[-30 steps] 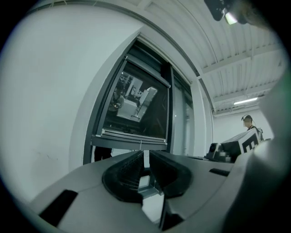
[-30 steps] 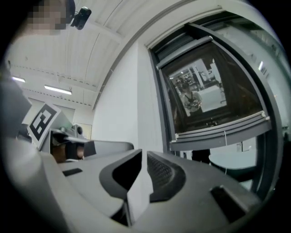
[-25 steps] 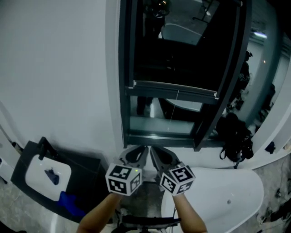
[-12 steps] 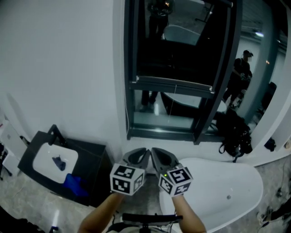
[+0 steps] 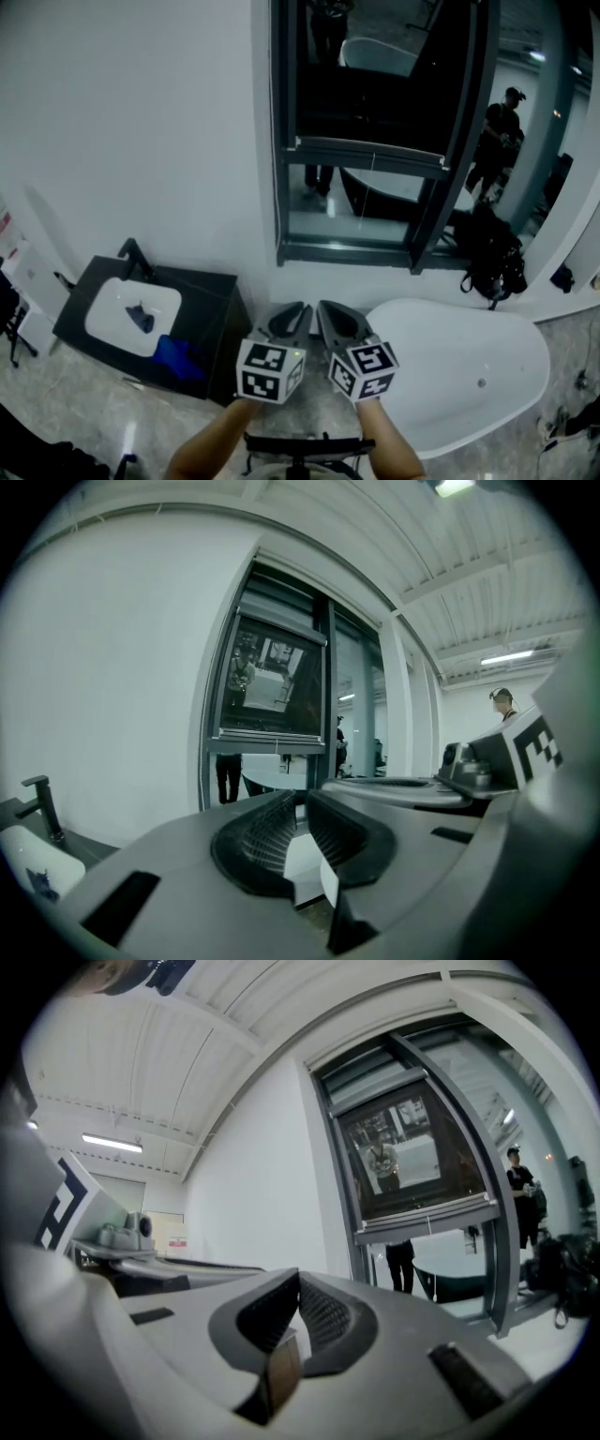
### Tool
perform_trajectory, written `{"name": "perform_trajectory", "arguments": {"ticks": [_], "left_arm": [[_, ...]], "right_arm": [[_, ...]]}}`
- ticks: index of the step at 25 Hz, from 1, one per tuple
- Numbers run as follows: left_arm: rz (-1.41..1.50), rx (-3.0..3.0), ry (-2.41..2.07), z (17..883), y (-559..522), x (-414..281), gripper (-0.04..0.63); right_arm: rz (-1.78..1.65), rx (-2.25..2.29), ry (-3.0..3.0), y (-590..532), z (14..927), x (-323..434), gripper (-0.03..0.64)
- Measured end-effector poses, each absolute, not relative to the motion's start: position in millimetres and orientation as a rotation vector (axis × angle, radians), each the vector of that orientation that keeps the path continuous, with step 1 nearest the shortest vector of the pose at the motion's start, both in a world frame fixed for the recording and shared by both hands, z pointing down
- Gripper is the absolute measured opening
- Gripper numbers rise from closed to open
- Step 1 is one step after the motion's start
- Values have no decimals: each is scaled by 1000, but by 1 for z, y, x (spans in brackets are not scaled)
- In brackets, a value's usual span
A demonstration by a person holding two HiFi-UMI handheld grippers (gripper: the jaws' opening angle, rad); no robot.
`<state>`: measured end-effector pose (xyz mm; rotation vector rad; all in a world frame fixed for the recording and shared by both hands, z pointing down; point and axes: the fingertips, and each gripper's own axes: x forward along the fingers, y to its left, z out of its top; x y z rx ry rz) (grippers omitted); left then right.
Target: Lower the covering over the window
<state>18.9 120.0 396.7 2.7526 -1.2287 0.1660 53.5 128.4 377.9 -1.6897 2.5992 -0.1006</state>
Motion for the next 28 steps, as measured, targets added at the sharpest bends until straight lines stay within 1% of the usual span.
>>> {"name": "perform_trajectory", "arguments": {"ticks": [5, 11, 19, 28], "left_arm": [[166, 2735, -1293, 395, 140, -15, 54], [190, 2759, -1285, 398, 173, -37, 54], [173, 2780, -1252, 393, 195, -41, 54], [173, 2806, -1220, 389, 199, -32, 54]], "right_arm": [[-105, -1737, 2566, 156, 377, 31, 9], [-70, -1790, 2544, 192, 376, 5, 9], [-47, -1860, 2516, 218, 371, -2, 9], [-44, -1903, 2496, 221, 368, 6, 9]]}}
